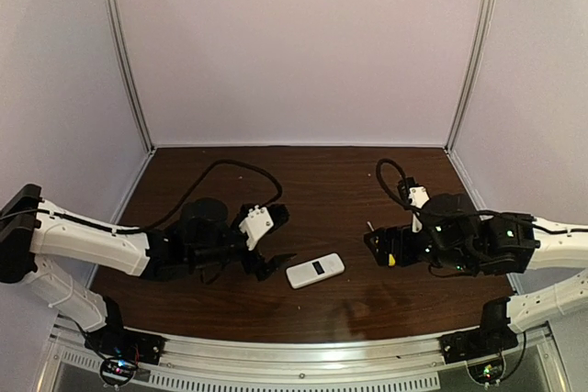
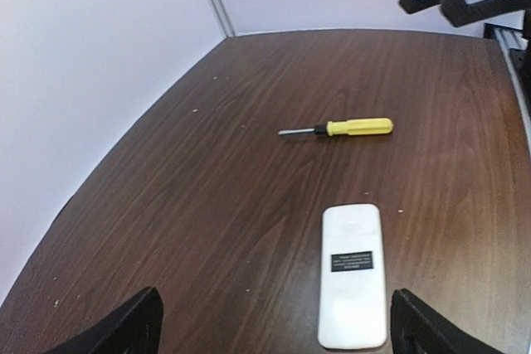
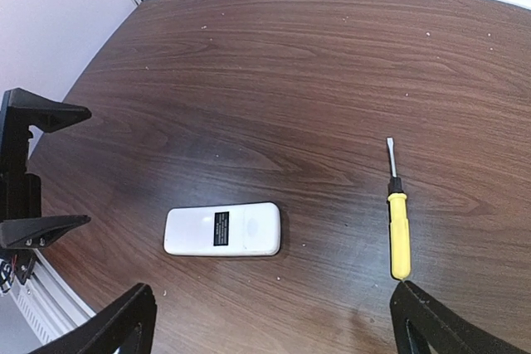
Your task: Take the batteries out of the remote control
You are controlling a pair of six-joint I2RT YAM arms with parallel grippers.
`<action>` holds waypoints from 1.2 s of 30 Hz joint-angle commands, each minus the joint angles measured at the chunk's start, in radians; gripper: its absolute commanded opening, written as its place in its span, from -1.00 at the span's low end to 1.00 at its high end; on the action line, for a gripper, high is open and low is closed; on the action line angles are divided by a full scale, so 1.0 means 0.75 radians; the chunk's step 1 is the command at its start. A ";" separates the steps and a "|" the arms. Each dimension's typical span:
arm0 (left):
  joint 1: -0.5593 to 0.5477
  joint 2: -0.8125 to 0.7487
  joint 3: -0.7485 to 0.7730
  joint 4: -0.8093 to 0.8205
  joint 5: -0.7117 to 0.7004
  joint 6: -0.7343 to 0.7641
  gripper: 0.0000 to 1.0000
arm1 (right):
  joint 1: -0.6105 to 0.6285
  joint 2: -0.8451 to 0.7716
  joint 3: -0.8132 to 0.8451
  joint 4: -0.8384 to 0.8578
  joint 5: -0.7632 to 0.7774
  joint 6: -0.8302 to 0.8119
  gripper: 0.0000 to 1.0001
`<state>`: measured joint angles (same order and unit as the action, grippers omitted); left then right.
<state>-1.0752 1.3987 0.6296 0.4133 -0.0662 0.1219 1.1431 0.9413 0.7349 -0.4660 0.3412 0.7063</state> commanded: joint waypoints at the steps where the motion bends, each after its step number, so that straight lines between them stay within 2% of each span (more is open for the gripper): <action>1: -0.002 0.111 0.099 0.062 -0.228 -0.013 0.95 | -0.007 0.018 -0.033 0.046 0.031 -0.025 0.99; 3: -0.002 0.140 0.105 0.064 -0.151 -0.001 0.95 | -0.007 0.023 -0.031 0.046 0.035 -0.028 0.99; 12: 0.039 0.120 -0.097 0.283 0.257 -0.040 0.95 | -0.007 -0.018 -0.044 0.037 0.063 -0.038 0.99; 18: 0.104 0.203 -0.159 0.398 0.405 -0.132 0.91 | -0.007 -0.022 -0.045 0.036 0.045 -0.045 0.99; 24: 0.108 0.333 -0.157 0.495 0.405 -0.156 0.83 | -0.007 -0.024 -0.049 0.038 0.044 -0.052 0.99; 36: 0.111 0.572 -0.152 0.722 0.432 -0.291 0.89 | -0.010 -0.001 -0.053 0.055 0.038 -0.058 0.99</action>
<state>-0.9974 1.7836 0.5190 0.8360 0.2386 -0.0544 1.1412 0.9371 0.7078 -0.4339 0.3584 0.6762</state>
